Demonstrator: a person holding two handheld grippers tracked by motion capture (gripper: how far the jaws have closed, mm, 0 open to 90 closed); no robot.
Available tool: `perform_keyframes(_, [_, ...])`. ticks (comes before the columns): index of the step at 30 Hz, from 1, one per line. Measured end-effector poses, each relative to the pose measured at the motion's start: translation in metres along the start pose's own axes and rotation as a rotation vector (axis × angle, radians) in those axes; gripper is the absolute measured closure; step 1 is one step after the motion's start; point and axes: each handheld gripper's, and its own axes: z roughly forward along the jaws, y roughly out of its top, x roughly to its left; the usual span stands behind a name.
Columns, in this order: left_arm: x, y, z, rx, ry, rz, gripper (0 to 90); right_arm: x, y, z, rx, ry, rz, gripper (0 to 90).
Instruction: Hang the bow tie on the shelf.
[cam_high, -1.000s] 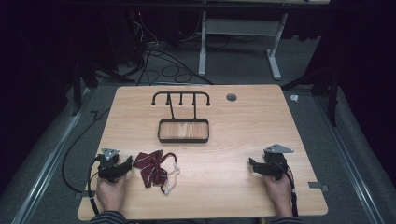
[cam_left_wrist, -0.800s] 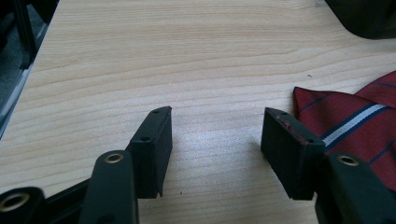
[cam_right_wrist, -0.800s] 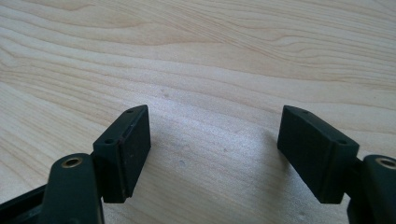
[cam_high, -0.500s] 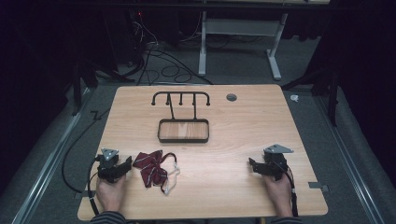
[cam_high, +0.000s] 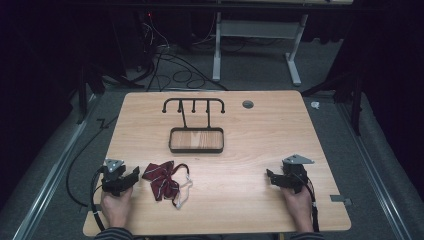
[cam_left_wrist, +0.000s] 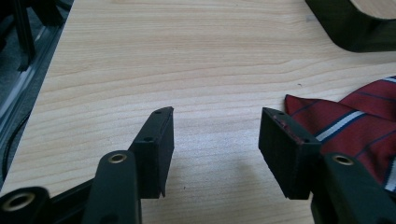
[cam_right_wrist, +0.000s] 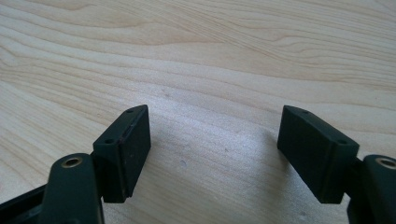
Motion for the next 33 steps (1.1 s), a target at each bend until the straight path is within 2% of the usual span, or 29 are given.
perform_keyframes(5, [-0.002, 0.003, -0.006, -0.018, -0.026, -0.005, 46.4, 0.000, 0.000, 0.000, 0.000, 0.000, 0.000, 26.9])
perform_keyframes(13, [-0.016, 0.013, -0.016, -0.048, -0.076, 0.024, 47.2, 0.000, 0.000, 0.000, 0.000, 0.000, 0.002, 26.9])
perform_keyframes(27, [-0.036, 0.024, -0.021, -0.029, -0.152, 0.075, 48.8, 0.000, 0.000, 0.000, 0.000, 0.000, 0.001, 26.9])
perform_keyframes(33, [-0.048, 0.029, -0.020, -0.020, -0.188, 0.111, 49.3, 0.000, 0.000, 0.000, 0.000, 0.000, 0.001, 26.9])
